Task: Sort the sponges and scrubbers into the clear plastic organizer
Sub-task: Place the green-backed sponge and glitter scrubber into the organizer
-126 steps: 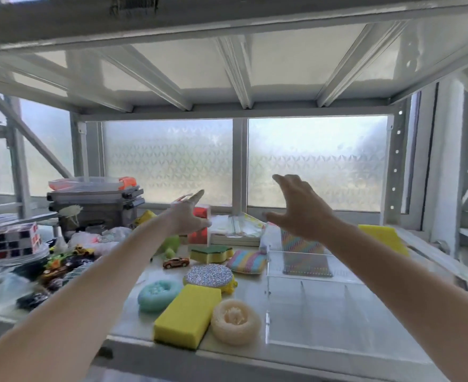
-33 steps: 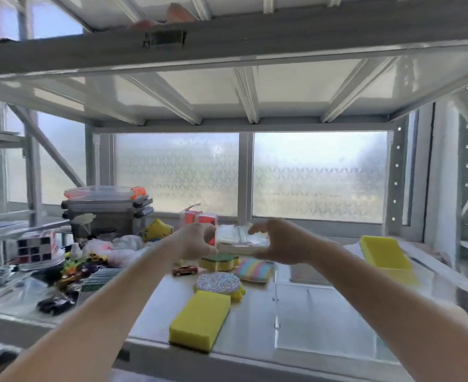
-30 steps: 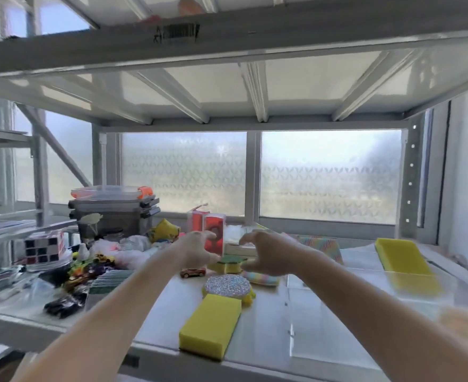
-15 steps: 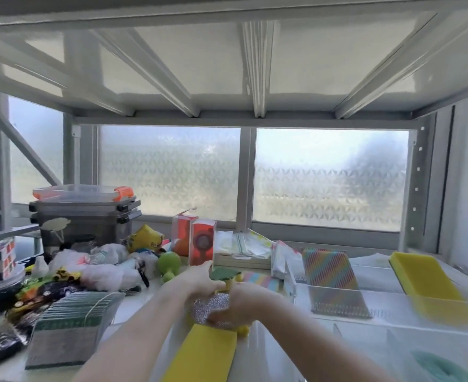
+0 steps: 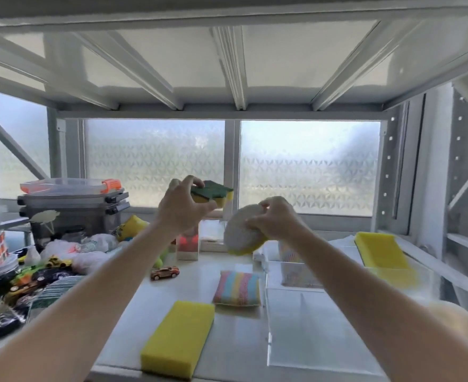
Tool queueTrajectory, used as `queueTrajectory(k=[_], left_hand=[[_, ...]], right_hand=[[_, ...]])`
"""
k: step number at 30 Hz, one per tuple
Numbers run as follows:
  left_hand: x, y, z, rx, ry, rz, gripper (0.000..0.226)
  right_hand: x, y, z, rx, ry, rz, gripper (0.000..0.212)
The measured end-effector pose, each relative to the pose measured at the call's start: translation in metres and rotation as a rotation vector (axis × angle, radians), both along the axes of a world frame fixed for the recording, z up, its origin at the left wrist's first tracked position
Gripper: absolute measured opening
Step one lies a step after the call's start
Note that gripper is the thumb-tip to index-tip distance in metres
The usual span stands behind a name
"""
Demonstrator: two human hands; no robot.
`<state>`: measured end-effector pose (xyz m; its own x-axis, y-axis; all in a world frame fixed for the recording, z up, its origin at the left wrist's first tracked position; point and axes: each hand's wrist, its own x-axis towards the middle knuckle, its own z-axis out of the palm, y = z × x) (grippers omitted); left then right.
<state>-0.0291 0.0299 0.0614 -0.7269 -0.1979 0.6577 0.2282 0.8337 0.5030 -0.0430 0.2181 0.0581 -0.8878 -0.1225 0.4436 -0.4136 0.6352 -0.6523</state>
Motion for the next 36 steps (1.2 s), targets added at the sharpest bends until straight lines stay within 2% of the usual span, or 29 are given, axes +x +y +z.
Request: queueTrajectory(k=[2,5,10,14,17,22,29,32,36], left_hand=[[0.021,0.014,0.013,-0.012,0.017,-0.103,0.046],[0.049,0.037,0.017,-0.03,-0.06,-0.251,0.042],[0.075,0.072,0.007,-0.165,-0.27,-0.327,0.029],[0.083,0.082,-0.007,-0.187,-0.456,-0.382,0.027],[0.083,0.089,-0.021,-0.226,-0.522,-0.393,0.031],[0.072,0.096,-0.045,-0.3,-0.616,-0.401,0.034],[0.059,0.1,-0.056,-0.3,-0.699,-0.446,0.033],[0.056,0.098,-0.058,-0.286,-0.735,-0.453,0.033],[0.056,0.093,-0.058,-0.282,-0.75,-0.451,0.045]], right_hand=[[0.012,0.042,0.018,-0.064,0.049,-0.063,0.035],[0.026,0.096,0.02,-0.11,0.042,-0.155,0.049],[0.053,0.137,-0.01,-0.025,-0.075,-0.216,0.05],[0.067,0.143,-0.026,0.022,-0.111,-0.215,0.054],[0.074,0.141,-0.035,0.077,-0.134,-0.226,0.054],[0.073,0.127,-0.058,0.203,-0.159,-0.279,0.039],[0.065,0.113,-0.064,0.363,-0.253,-0.304,0.037],[0.062,0.11,-0.064,0.463,-0.328,-0.299,0.024],[0.059,0.103,-0.066,0.583,-0.359,-0.307,0.039]])
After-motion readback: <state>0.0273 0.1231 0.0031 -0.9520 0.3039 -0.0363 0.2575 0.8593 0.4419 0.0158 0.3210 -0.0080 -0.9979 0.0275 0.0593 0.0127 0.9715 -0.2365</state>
